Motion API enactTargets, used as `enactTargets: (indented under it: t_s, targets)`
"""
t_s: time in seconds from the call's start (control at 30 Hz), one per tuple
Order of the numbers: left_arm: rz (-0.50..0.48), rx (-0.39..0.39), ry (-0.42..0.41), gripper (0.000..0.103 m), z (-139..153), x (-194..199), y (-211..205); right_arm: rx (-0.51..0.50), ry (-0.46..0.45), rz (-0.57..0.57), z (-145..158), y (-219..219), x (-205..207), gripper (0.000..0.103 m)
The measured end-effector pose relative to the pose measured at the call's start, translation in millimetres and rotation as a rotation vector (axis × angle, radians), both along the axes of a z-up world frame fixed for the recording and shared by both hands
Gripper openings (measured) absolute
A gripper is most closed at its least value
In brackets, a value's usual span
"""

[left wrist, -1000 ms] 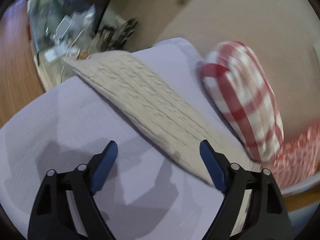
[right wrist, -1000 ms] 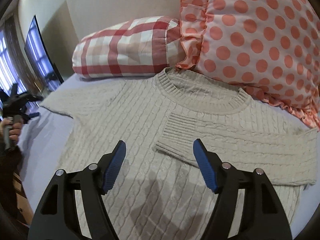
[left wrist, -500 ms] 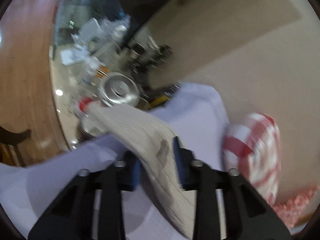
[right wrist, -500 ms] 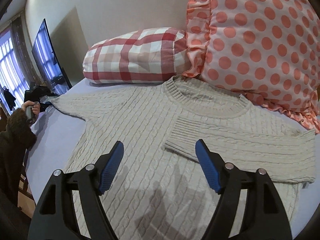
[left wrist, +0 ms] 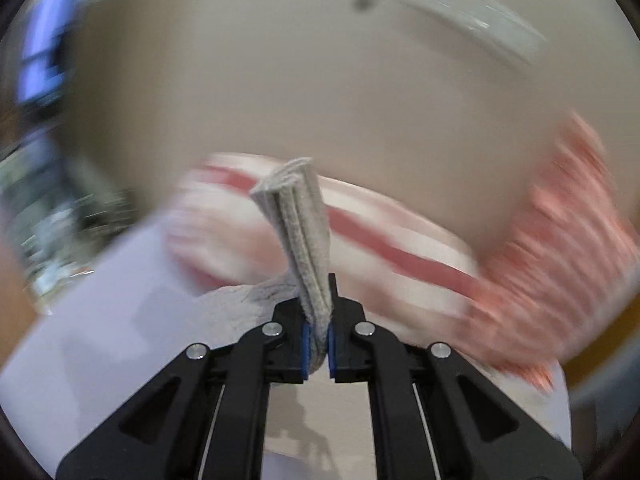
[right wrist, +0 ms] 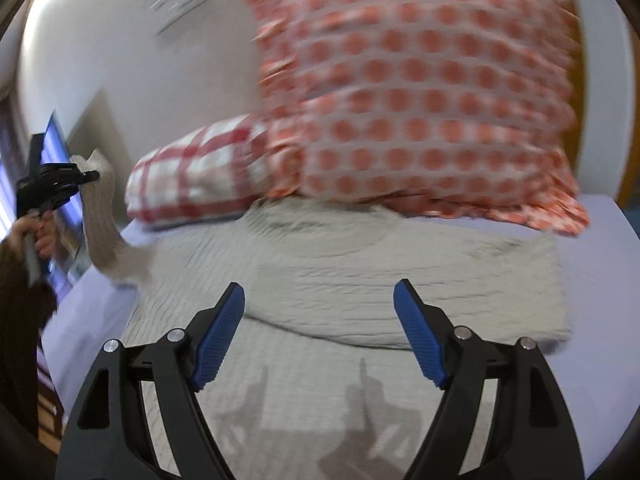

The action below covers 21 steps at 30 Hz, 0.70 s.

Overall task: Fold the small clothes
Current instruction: 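Grasp the other sleeve with the left tool and fold it across the body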

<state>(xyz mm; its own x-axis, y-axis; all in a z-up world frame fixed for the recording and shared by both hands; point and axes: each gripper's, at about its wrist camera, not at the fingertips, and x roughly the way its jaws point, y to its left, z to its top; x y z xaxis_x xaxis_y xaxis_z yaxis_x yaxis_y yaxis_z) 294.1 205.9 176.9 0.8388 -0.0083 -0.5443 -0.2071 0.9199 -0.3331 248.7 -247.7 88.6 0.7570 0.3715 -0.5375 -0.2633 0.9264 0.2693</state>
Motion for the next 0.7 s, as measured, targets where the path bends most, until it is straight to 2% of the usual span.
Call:
enactTargets:
  t_s: [0.1,0.17,0.33,0.4,0.43,0.47,0.5,0.57,0.6,0.63,0.7]
  targets:
    - [-0.217,0.055,0.012,0.006,-12,19,-125,0.026,0.005,-0.071,-3,-32,-5,0.079]
    - [-0.331,0.123,0.057,0.006,-38,30,-202,0.049,0.016,-0.118,-6,-56,-11,0.079]
    - [-0.47,0.273,0.175,0.006,-111,45,-326,0.071,0.027,-0.208,-14,-100,-29,0.079]
    - [-0.521,0.296,0.229,0.009,-133,48,-351,0.088,0.032,-0.228,-17,-112,-31,0.079]
    - [-0.563,0.283,0.258,0.014,-142,48,-361,0.099,0.036,-0.233,-18,-117,-31,0.079]
    - [-0.611,0.255,0.282,0.016,-148,48,-363,0.11,0.043,-0.227,-19,-120,-30,0.079]
    - [-0.664,0.206,0.299,0.024,-150,45,-363,0.115,0.047,-0.219,-19,-119,-29,0.079]
    - [-0.736,0.099,0.283,0.033,-142,36,-348,0.126,0.058,-0.172,-19,-113,-23,0.079]
    - [-0.761,0.043,0.264,0.042,-136,30,-337,0.128,0.067,-0.141,-18,-106,-19,0.079]
    - [-0.768,0.012,0.241,0.053,-130,26,-327,0.128,0.074,-0.107,-18,-98,-14,0.078]
    - [-0.745,-0.015,0.188,0.062,-112,6,-292,0.107,0.099,-0.043,-19,-77,1,0.076]
